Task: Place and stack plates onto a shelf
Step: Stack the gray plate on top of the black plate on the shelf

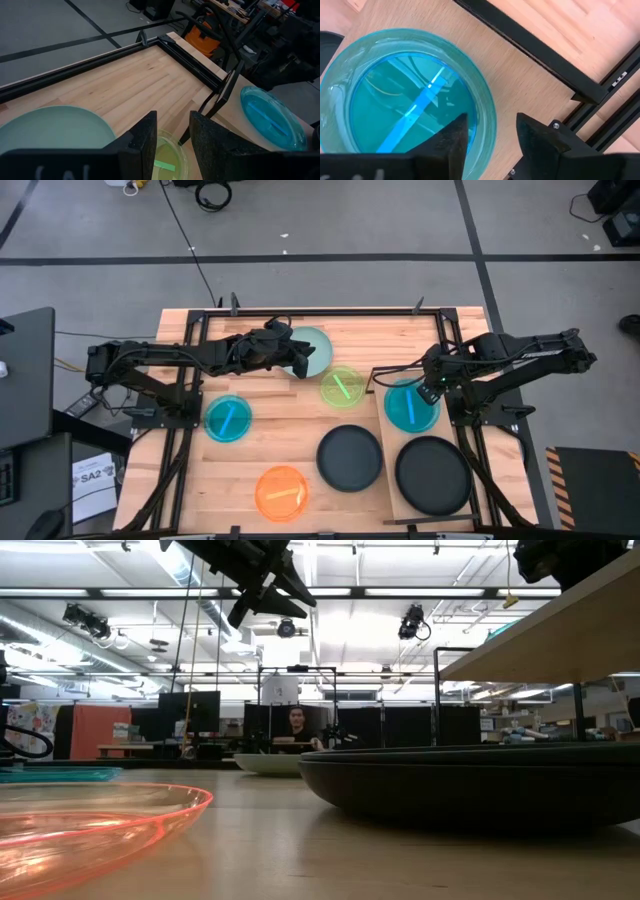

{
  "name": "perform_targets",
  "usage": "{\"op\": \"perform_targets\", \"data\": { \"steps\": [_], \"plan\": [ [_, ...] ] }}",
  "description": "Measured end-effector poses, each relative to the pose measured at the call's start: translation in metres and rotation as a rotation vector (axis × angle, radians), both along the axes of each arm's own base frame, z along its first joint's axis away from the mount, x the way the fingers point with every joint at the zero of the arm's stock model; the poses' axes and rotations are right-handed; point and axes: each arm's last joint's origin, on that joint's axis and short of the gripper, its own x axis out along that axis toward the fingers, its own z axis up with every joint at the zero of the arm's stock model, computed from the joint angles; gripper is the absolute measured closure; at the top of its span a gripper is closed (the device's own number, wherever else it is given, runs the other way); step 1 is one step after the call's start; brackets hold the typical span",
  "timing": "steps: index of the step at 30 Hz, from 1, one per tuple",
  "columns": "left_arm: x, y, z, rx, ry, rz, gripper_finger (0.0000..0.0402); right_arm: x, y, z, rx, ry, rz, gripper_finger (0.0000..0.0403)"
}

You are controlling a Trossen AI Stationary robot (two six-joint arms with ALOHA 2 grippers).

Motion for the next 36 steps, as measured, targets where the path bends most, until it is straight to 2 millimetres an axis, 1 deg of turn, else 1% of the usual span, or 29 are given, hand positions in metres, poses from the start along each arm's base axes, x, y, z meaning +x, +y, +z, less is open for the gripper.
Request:
{"op": "perform_targets", "data": {
  "steps": [5,9,24,30,36],
  "plan": [
    [0.000,0.000,0.000,0.000,0.000,0.000,0.0280,0.000,0.000,0.000,-0.003,-0.001,0.000,0.0206],
    [0.000,0.000,0.000,0.000,0.000,0.000,0.0280,0.000,0.000,0.000,-0.002,0.000,0.000,0.0198],
    [0.000,0.002,0.000,0.001,0.001,0.005,0.0280,0.000,0.000,0.000,0.000,0.000,0.000,0.0199],
    [-0.004,0.017,-0.002,-0.003,0.028,0.058,0.0280,0.000,0.000,0.000,0.000,0.000,0.000,0.0199],
    [-0.016,0.046,-0.012,-0.061,0.123,0.093,0.0280,0.000,0.000,0.000,0.001,0.000,0.000,0.0199]
  ]
}}
